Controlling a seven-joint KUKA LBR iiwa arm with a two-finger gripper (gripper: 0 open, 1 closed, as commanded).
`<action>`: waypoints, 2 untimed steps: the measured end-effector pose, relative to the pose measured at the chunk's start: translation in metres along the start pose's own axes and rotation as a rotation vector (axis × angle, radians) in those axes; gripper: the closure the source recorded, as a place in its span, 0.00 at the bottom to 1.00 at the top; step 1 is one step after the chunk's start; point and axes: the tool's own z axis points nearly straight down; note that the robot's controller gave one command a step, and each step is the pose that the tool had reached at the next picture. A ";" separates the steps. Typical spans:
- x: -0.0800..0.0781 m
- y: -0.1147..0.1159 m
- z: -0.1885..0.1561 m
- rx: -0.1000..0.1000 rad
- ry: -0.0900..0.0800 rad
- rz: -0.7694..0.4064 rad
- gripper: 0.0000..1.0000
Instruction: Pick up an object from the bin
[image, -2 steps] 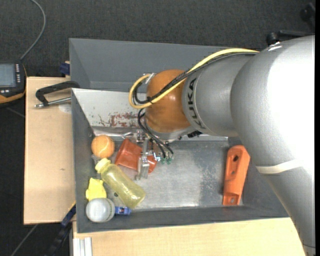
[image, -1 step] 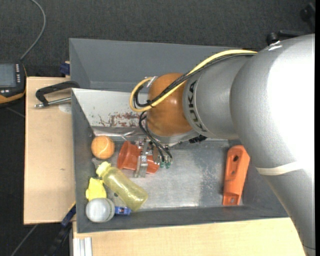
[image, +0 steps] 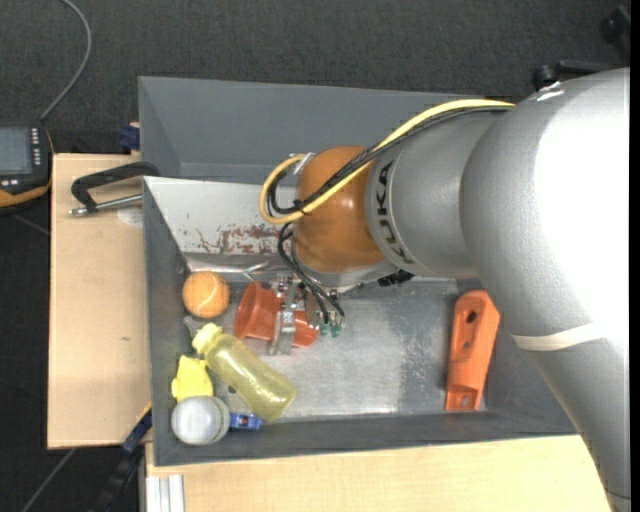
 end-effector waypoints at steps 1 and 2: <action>0.002 0.000 -0.007 0.001 0.006 0.000 1.00; 0.002 0.000 -0.029 0.000 0.003 0.000 1.00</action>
Offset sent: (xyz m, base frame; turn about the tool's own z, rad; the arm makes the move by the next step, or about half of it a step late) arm 0.0000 0.0001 0.0574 0.0000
